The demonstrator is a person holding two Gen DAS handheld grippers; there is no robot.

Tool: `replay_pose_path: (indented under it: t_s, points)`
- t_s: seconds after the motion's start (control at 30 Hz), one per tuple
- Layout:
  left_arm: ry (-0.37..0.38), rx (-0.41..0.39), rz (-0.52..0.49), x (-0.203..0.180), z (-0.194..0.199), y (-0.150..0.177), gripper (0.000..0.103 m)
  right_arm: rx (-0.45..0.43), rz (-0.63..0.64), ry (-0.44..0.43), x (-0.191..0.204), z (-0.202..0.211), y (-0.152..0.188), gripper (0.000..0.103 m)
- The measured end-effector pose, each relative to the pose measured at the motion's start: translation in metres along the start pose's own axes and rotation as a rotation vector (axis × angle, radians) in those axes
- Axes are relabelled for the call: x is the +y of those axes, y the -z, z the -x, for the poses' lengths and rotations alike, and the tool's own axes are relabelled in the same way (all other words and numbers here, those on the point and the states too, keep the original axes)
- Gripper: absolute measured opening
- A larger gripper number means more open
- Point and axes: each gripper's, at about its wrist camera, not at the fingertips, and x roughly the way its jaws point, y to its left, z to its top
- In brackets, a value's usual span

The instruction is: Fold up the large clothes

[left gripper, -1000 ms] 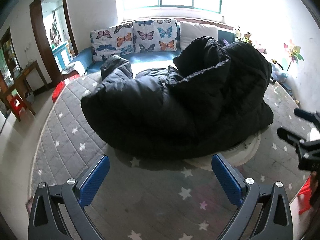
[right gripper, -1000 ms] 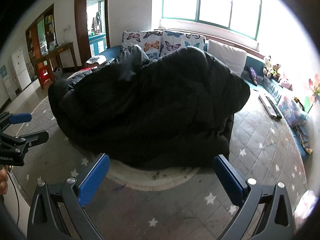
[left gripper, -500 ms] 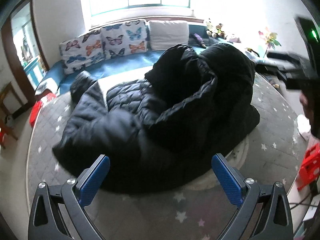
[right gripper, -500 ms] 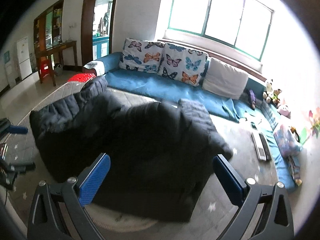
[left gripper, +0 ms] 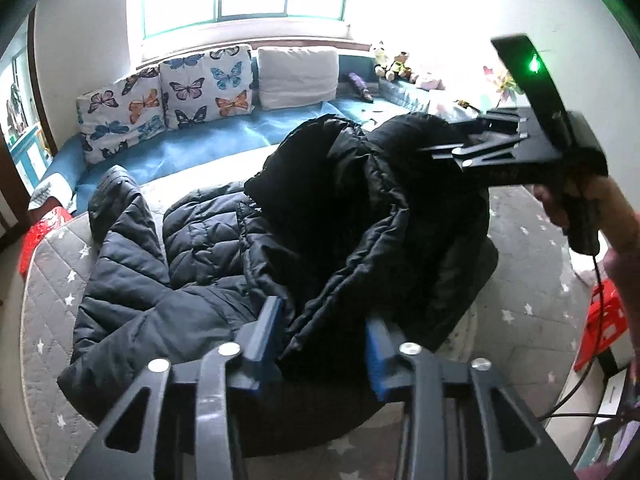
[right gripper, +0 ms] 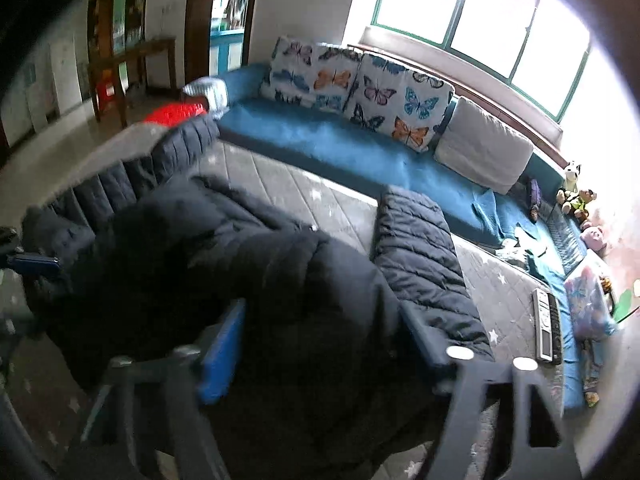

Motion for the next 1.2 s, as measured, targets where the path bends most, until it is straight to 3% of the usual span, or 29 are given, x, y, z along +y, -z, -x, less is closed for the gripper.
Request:
replay_pose_path:
  t_s: [0.17, 0.53, 0.67, 0.83, 0.93, 1.07, 1.2]
  points:
    - [0.033, -0.018, -0.021, -0.013, 0.018, 0.012, 0.023, -0.029, -0.019, -0.005, -0.003, 0.039, 0.019, 0.046]
    - [0.098, -0.03, -0.129, -0.071, 0.094, 0.082, 0.019, -0.098, -0.013, -0.002, 0.005, 0.113, 0.089, 0.044]
    - [0.104, 0.005, -0.171, -0.092, 0.109, 0.118, 0.018, -0.067, -0.016, -0.002, 0.007, 0.117, 0.113, 0.044]
    - [0.159, 0.081, -0.187, -0.11, 0.117, 0.159, 0.019, 0.033, -0.015, -0.019, 0.015, 0.108, 0.148, 0.045]
    - [0.164, 0.13, -0.196, -0.114, 0.124, 0.175, 0.019, 0.096, 0.004, -0.03, 0.02, 0.107, 0.167, 0.052]
    - [0.185, 0.158, -0.214, -0.117, 0.141, 0.184, 0.02, 0.166, 0.035, -0.066, 0.023, 0.117, 0.172, 0.052]
    - [0.21, 0.139, -0.203, -0.111, 0.166, 0.177, 0.02, 0.145, 0.043, -0.062, 0.016, 0.135, 0.163, 0.052]
